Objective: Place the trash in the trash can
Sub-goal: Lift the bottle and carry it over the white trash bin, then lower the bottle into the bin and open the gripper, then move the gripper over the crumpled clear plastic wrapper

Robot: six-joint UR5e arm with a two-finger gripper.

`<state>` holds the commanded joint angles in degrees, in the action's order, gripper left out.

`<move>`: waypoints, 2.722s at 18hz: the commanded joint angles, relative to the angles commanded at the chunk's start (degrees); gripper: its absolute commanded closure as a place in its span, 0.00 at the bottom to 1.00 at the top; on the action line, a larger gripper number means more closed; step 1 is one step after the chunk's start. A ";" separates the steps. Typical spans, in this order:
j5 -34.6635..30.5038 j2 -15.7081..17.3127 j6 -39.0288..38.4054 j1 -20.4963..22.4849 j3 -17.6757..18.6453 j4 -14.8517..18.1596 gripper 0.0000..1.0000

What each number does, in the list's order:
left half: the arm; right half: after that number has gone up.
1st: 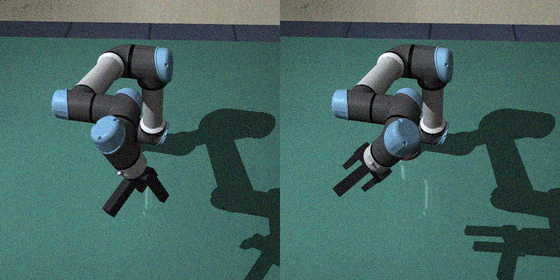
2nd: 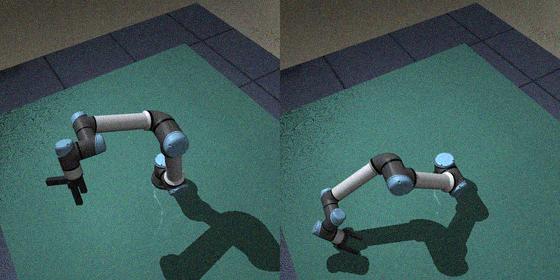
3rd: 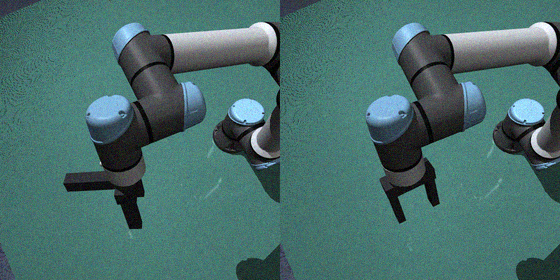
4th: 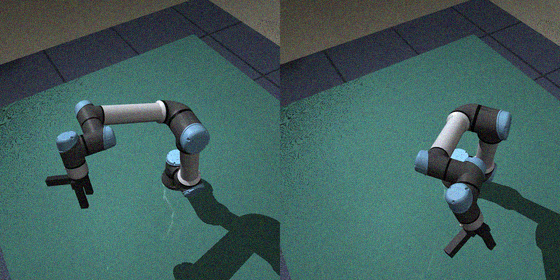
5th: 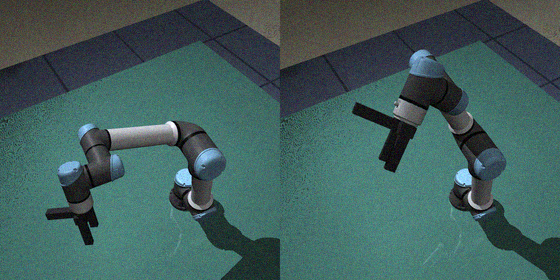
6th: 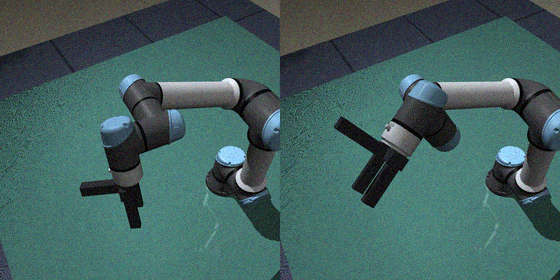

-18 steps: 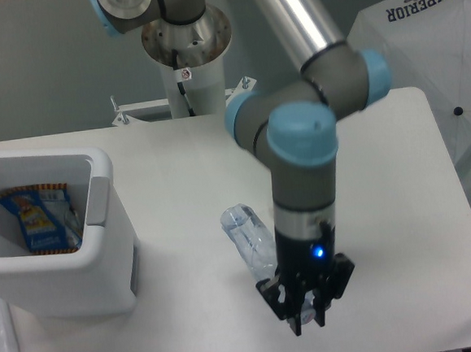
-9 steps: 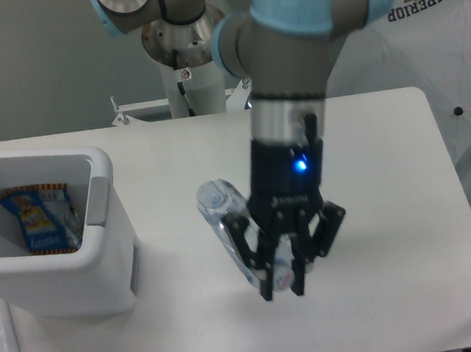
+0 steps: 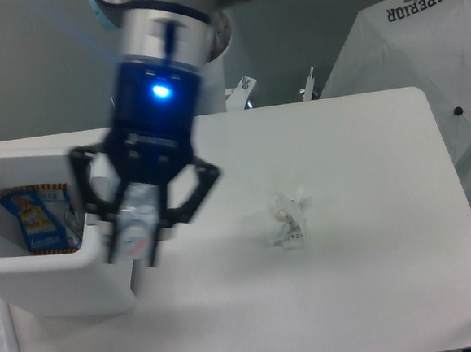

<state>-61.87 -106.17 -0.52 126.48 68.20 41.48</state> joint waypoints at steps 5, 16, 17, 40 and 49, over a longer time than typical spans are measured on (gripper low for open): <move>-0.09 -0.87 -1.23 -4.83 0.70 0.09 0.67; -0.44 -0.27 -0.71 -7.57 7.72 0.00 0.60; -0.53 0.35 -0.53 -7.57 8.52 0.00 0.51; -3.76 10.62 5.06 22.39 34.08 0.35 0.00; -17.03 6.61 27.23 24.69 42.36 3.52 0.00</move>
<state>-78.91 -99.57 26.71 151.18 110.56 45.00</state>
